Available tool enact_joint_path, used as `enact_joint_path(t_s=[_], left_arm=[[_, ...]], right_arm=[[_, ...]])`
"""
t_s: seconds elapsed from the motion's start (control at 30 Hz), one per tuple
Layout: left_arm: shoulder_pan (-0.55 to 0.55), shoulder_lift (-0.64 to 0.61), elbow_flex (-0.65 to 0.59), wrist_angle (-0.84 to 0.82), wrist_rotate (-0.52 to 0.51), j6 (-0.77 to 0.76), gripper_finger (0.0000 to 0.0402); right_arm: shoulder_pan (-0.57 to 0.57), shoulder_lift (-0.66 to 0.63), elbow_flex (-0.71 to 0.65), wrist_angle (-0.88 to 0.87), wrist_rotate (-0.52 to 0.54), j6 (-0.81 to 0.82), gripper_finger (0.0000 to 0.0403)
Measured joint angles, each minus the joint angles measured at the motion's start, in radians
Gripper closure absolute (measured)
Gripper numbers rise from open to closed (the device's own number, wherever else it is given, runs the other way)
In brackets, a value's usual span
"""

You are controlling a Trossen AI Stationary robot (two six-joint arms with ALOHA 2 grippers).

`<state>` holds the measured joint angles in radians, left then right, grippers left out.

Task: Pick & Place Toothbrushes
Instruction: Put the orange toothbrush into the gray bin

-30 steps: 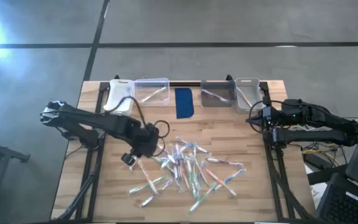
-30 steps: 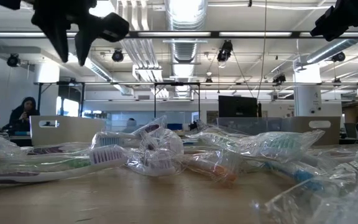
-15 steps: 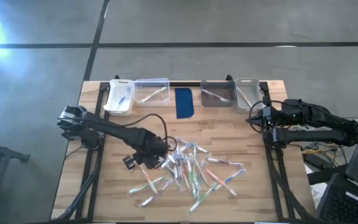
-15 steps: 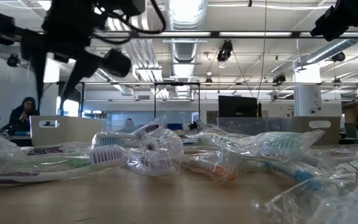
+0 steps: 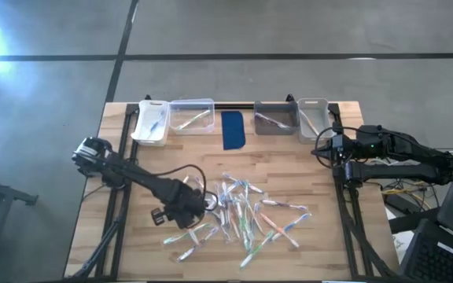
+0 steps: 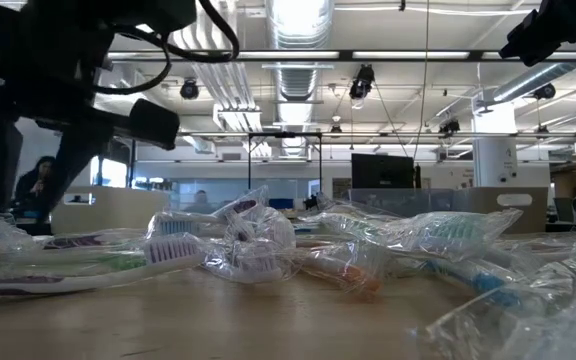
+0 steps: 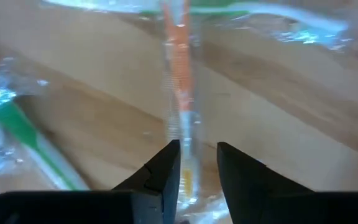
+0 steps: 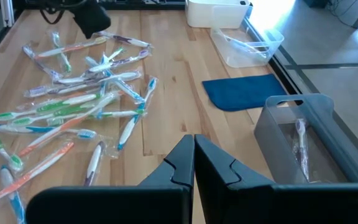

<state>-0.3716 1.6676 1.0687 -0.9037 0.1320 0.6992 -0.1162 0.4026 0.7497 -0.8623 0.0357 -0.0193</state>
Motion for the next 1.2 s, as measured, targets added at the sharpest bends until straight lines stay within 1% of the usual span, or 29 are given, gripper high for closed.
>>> enact_joint_path(t_s=[0.1,0.33,0.67,0.8,0.97,1.0,1.2], left_arm=[[-0.003,0.0,-0.029,0.07,-0.038,-0.003,0.0291],[-0.004,0.002,-0.082,0.097,-0.039,-0.004,0.0291],[-0.003,-0.003,-0.153,0.19,-0.04,-0.004,0.0296],[-0.003,-0.003,-0.155,0.203,-0.044,0.003,0.0322],[-0.003,-0.002,-0.155,0.212,-0.051,0.004,0.0384],[-0.003,-0.002,-0.155,0.212,-0.051,0.004,0.039],[-0.004,-0.004,-0.149,0.207,-0.061,0.005,0.0395]], right_arm=[[0.0,0.0,0.0,0.0,0.0,0.0,0.0394],[0.0,0.0,0.0,0.0,0.0,0.0,0.0394],[0.0,0.0,0.0,0.0,0.0,0.0,0.0394],[0.0,0.0,0.0,0.0,0.0,0.0,0.0394],[0.0,0.0,0.0,0.0,0.0,0.0,0.0394],[0.0,0.0,0.0,0.0,0.0,0.0,0.0394],[0.0,0.0,0.0,0.0,0.0,0.0,0.0394]])
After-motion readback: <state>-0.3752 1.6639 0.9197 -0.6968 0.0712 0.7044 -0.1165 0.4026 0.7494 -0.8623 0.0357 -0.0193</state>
